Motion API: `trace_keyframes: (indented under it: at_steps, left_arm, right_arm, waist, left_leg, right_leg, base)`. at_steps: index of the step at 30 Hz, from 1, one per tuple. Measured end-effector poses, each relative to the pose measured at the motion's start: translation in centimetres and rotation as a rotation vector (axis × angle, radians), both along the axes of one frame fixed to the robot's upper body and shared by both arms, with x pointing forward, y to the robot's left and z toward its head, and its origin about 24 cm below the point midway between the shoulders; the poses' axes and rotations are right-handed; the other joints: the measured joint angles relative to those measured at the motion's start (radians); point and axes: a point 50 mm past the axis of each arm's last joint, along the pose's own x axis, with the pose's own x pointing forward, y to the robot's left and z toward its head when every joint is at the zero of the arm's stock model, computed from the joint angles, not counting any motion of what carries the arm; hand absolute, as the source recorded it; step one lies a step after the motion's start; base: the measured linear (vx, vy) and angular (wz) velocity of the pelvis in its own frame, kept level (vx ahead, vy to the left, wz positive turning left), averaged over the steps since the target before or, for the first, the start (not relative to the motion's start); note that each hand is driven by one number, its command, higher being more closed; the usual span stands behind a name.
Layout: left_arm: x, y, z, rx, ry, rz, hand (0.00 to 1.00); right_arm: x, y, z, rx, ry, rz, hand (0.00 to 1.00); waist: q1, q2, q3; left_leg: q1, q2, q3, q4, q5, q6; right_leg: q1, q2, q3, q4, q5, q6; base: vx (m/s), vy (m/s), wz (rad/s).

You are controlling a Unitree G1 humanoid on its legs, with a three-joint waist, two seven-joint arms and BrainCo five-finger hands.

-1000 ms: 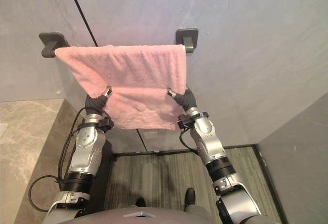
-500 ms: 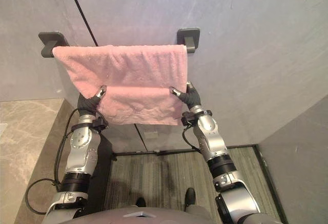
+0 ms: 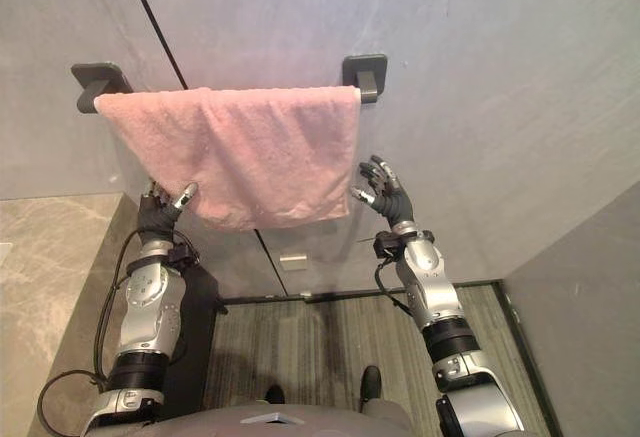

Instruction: Organize washtable

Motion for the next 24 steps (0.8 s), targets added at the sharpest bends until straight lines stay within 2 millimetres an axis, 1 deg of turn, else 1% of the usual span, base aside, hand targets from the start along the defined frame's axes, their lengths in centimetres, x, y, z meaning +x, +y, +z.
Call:
trace_keyframes:
  at_steps: [3,5,6,9,13,14,16,18,20,22,23,24]
  left_arm:
    - [-0.7,0.1,-0.6,0.003,0.022,-0.001,0.00]
    - [-1.5,0.3,-1.2,0.005,0.047,-0.001,0.00]
    - [-2.1,0.6,-1.8,0.006,0.068,0.006,0.00]
    - [-3.7,1.2,-3.2,0.004,0.133,0.017,0.00]
    - [-5.8,2.0,-4.7,0.005,0.207,0.043,0.00]
    - [-6.5,2.2,-5.3,0.004,0.233,0.044,0.00]
    - [-7.5,2.2,-6.0,-0.001,0.268,0.038,0.00]
    - [-8.4,1.8,-6.1,-0.009,0.277,0.008,0.00]
    - [-9.4,0.5,-5.7,-0.003,0.262,-0.103,0.00]
    - [-9.5,-0.6,-5.4,-0.019,0.244,-0.201,0.00]
    - [-9.5,-1.6,-4.9,-0.043,0.213,-0.316,0.00]
    - [-9.4,-2.1,-4.5,-0.061,0.187,-0.386,0.00]
  right_arm:
    - [-0.6,-0.4,-0.9,-0.006,0.029,-0.012,0.00]
    - [-1.6,-1.4,-1.9,-0.006,0.061,-0.051,0.00]
    - [-2.0,-2.1,-2.4,-0.004,0.077,-0.076,0.00]
    - [-3.7,-3.7,-3.0,-0.019,0.089,-0.129,0.00]
    - [-5.5,-4.9,-4.2,-0.027,0.128,-0.153,0.00]
    - [-6.2,-4.8,-4.5,-0.036,0.138,-0.144,0.00]
    - [-7.1,-4.7,-5.2,-0.050,0.167,-0.121,0.00]
    - [-8.0,-4.1,-5.9,-0.053,0.194,-0.074,0.00]
    - [-9.0,-2.4,-6.0,-0.052,0.193,0.037,0.00]
    - [-9.4,-0.9,-6.1,-0.061,0.198,0.146,0.00]
    - [-10.0,0.6,-6.5,-0.080,0.212,0.275,0.00]
    - [-10.3,1.6,-6.5,-0.091,0.217,0.367,0.00]
  waist:
    - [0.000,0.000,0.000]
    - [0.001,0.003,0.002]
    - [0.001,0.004,0.003]
    - [0.001,0.006,0.004]
    - [0.000,0.008,0.005]
    - [-0.001,0.010,0.006]
    - [-0.005,0.011,0.006]
    - [-0.004,0.012,0.007]
    - [-0.004,0.017,0.008]
    - [-0.003,0.024,0.007]
    - [-0.002,0.031,0.003]
    - [0.000,0.034,0.000]
  left_leg:
    - [-0.005,0.000,0.000,0.001,0.000,0.000]
    - [-0.007,0.000,0.000,0.001,0.000,0.001]
    - [-0.007,0.000,0.000,0.001,-0.001,0.002]
    - [-0.009,0.000,0.001,0.006,-0.007,0.003]
    - [-0.011,0.000,0.000,0.016,-0.019,0.006]
    - [-0.011,-0.001,-0.001,0.016,-0.022,0.002]
    - [-0.013,0.000,-0.010,0.015,-0.024,0.004]
    - [-0.018,0.001,-0.011,0.014,-0.025,0.004]
    - [-0.029,0.001,-0.011,0.015,-0.025,0.004]
    - [-0.029,0.001,-0.011,0.015,-0.025,0.003]
    - [-0.028,0.001,-0.010,0.018,-0.025,0.003]
    - [-0.029,0.001,-0.010,0.021,-0.026,0.004]
  right_leg:
    - [-0.005,0.000,0.000,0.000,0.000,0.000]
    - [-0.006,0.000,0.000,0.000,0.000,0.000]
    - [-0.007,0.000,0.000,0.000,0.000,0.000]
    - [-0.008,0.000,0.001,0.000,-0.001,-0.001]
    - [-0.005,0.000,0.002,0.000,-0.004,-0.001]
    - [-0.005,-0.001,-0.003,0.000,-0.013,0.007]
    - [-0.002,-0.002,-0.012,0.000,-0.022,0.009]
    - [-0.004,-0.001,-0.017,0.000,-0.029,0.002]
    - [-0.015,0.000,-0.018,0.000,-0.029,0.003]
    - [-0.015,0.000,-0.018,0.000,-0.028,0.005]
    - [-0.013,0.000,-0.019,0.000,-0.029,0.005]
    - [-0.012,-0.001,-0.019,0.001,-0.029,0.005]
  base:
    - [0.00,0.000,0.00]
    - [0.00,0.000,0.00]
    - [0.00,0.000,0.00]
    - [0.00,0.000,0.00]
    - [0.01,0.002,-0.01]
    - [0.01,0.000,0.08]
    - [0.00,-0.005,0.14]
    - [0.01,-0.005,0.11]
    - [0.00,0.000,0.00]
    - [0.03,0.003,0.00]
    - [0.05,0.010,-0.01]
    - [0.05,0.011,-0.02]
